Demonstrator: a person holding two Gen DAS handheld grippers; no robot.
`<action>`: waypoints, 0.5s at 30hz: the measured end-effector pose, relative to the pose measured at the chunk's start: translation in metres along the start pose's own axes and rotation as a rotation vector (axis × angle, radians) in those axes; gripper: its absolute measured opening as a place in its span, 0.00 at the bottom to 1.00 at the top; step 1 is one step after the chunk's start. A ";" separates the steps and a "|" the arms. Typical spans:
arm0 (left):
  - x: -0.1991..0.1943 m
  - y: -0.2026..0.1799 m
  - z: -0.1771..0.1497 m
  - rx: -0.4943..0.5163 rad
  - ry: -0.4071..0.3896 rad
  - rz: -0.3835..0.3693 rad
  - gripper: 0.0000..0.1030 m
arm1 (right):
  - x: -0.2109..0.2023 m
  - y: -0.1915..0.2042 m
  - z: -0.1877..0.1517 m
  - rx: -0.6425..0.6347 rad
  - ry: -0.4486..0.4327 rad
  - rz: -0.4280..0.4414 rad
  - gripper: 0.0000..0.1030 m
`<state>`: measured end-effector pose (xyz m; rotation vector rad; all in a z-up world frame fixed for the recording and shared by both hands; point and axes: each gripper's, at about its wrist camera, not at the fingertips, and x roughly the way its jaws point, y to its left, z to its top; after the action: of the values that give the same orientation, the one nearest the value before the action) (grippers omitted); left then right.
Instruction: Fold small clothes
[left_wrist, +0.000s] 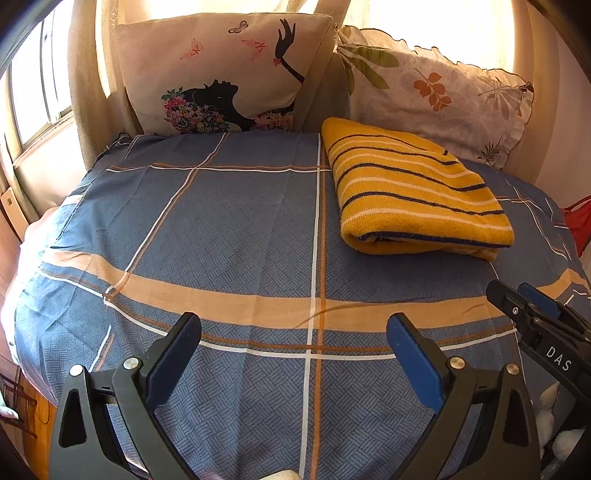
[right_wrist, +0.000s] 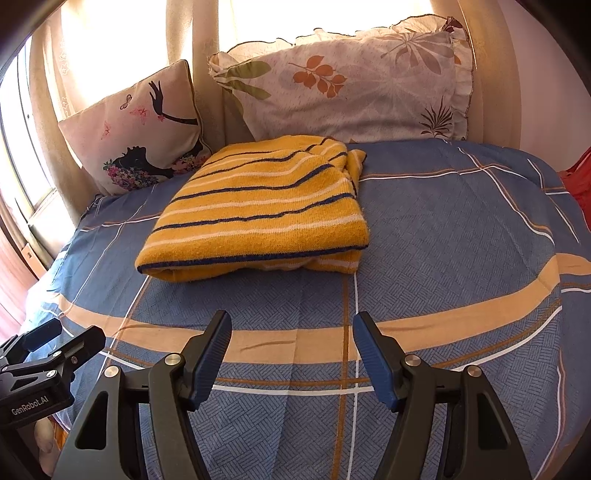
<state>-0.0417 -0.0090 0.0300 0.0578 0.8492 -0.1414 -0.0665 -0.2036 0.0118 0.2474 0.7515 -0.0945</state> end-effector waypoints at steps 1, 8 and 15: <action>0.001 0.000 0.000 0.000 0.003 0.000 0.97 | 0.001 0.000 0.000 -0.001 0.002 0.001 0.71; 0.003 0.002 -0.001 -0.003 0.010 -0.005 0.97 | 0.003 0.003 -0.001 -0.006 0.008 0.002 0.71; 0.005 0.002 -0.002 -0.009 0.013 -0.004 0.97 | 0.004 0.006 -0.002 -0.012 0.014 0.003 0.71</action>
<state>-0.0400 -0.0070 0.0251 0.0488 0.8632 -0.1416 -0.0636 -0.1978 0.0089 0.2384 0.7655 -0.0854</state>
